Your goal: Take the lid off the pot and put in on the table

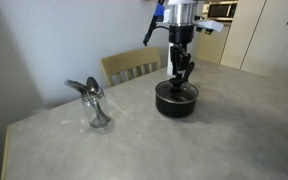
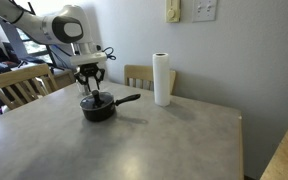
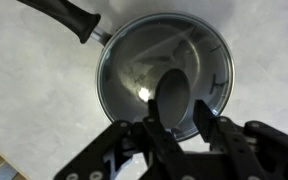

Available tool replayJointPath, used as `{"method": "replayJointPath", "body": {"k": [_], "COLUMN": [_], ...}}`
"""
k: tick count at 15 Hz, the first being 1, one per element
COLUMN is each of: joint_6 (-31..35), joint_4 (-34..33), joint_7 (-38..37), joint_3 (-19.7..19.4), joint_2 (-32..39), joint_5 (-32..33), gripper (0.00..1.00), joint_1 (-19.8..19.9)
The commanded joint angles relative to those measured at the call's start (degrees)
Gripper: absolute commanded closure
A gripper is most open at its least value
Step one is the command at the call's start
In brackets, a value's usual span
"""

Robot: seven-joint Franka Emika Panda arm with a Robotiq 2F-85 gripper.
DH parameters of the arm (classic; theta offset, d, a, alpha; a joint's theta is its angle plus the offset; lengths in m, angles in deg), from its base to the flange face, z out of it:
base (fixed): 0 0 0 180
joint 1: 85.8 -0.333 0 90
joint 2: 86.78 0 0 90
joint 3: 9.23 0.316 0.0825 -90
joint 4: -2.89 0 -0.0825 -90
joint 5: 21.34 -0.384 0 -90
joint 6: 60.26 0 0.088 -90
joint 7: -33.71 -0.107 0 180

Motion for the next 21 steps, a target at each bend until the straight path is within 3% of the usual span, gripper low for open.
{"method": "replayJointPath", "body": {"k": [1, 3, 4, 6, 11, 16, 17, 18, 21], "joint_6": [0.7, 0.4, 0.3, 0.5, 2.1, 3.4, 3.9, 4.5, 6.0], "joint_4": [4.0, 4.1, 4.1, 4.0, 4.1, 2.6, 2.5, 2.4, 2.5], "joint_7": [-1.4, -1.3, -1.7, -0.7, -0.4, -0.2, -0.4, -0.3, -0.3], "joint_3": [-0.2, -0.1, -0.3, 0.0, 0.1, 0.5, 0.4, 0.4, 0.3], "joint_2": [-4.2, -4.4, -4.1, -2.9, -0.3, 2.5, 2.9, 3.1, 3.6], "joint_5": [0.9, 0.2, 0.5, -0.1, -0.4, -0.5, -0.2, -0.1, 0.7], "gripper": [0.83, 0.80, 0.34, 0.37, 0.02, 0.00, 0.05, 0.26, 0.47], "joint_1": [0.1, 0.3, 0.2, 0.6, 1.1, 1.2, 1.1, 1.1, 0.9]}}
